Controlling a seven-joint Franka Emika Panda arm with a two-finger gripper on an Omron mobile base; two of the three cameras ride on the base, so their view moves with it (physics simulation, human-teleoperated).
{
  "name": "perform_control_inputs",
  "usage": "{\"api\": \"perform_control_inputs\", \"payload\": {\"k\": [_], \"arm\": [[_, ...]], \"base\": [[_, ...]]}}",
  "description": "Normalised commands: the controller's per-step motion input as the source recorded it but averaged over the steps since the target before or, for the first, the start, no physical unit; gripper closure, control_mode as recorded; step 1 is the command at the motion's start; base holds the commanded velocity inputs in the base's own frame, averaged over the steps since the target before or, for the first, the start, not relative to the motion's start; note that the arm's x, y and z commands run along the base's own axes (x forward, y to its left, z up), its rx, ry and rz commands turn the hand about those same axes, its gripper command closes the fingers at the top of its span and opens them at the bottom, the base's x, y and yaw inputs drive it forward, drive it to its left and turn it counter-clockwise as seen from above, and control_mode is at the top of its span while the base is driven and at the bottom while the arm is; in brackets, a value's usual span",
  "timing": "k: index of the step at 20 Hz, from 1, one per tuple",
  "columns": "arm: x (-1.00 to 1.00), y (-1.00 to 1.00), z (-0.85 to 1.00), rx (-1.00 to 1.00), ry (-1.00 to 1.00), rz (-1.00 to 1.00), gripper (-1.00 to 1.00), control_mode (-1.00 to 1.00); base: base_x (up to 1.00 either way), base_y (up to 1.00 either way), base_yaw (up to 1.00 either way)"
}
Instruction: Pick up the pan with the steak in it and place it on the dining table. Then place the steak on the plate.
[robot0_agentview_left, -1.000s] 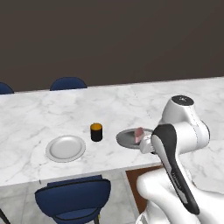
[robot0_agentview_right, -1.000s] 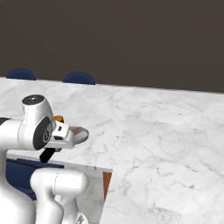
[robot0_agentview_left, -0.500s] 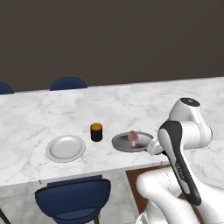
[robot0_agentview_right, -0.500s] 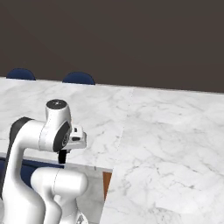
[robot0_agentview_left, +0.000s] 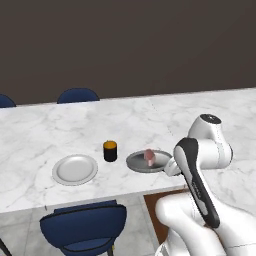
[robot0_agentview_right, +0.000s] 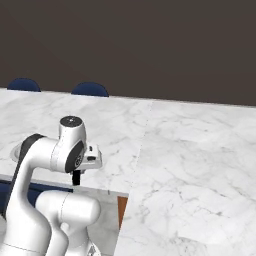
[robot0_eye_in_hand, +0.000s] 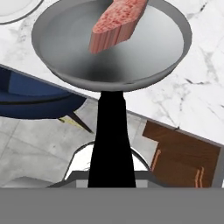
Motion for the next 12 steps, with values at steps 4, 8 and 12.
{"api": "perform_control_inputs", "payload": {"k": [4, 8, 12], "arm": [[0.54, -0.08, -0.34, 0.01, 0.00, 0.03, 1.00, -1.00], [0.57, -0.10, -0.35, 0.05, 0.00, 0.09, 1.00, -1.00], [0.20, -0.02, -0.37, 0.07, 0.00, 0.17, 1.00, -1.00]], "base": [[0.00, 0.00, 0.00], [0.00, 0.00, 0.00], [0.00, 0.00, 0.00]]}}
